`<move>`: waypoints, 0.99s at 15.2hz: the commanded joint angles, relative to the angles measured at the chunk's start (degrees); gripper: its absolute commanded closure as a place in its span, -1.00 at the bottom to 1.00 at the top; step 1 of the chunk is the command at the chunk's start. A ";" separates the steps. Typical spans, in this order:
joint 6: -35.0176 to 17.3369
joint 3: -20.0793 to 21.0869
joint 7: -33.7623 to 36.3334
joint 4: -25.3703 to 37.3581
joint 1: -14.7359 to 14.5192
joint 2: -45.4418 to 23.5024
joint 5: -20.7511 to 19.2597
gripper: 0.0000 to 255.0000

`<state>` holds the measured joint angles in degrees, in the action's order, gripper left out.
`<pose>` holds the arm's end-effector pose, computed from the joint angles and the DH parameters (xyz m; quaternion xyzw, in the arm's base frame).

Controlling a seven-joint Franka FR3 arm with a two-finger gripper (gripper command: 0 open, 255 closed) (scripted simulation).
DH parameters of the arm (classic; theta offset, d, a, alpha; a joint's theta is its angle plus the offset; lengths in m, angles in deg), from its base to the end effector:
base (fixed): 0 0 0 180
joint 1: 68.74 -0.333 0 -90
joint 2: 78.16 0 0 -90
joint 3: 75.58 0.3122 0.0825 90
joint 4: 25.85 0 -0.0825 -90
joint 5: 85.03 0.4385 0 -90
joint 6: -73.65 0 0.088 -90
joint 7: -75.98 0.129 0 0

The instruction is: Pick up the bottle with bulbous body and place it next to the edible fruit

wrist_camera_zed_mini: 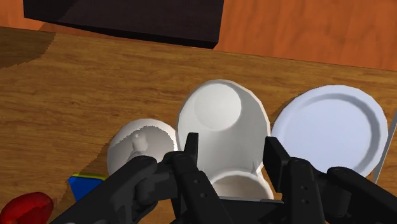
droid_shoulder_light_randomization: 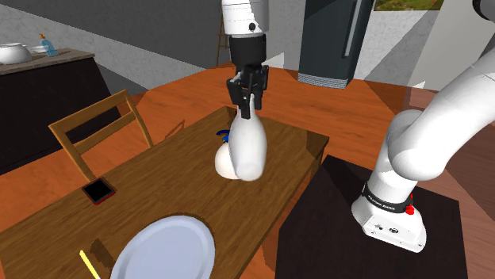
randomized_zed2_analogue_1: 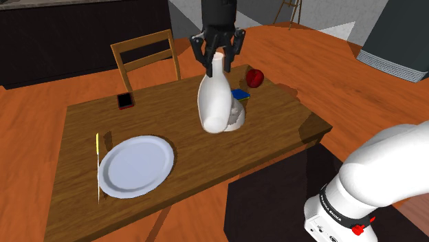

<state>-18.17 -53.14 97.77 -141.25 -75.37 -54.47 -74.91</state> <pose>0.4045 0.2766 0.5746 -0.9989 -0.0435 0.0163 0.0049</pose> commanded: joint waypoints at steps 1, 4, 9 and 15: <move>1.67 -0.27 -0.04 1.67 0.10 -0.02 -0.12 1.00; 3.93 -0.39 0.19 4.49 0.23 -0.59 -0.37 1.00; 7.72 -0.49 0.63 9.47 0.47 -1.82 -0.79 1.00; 12.35 -0.46 1.31 15.99 0.73 -3.76 -1.37 1.00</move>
<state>-6.61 -53.68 98.88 -126.55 -74.68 -57.74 -76.15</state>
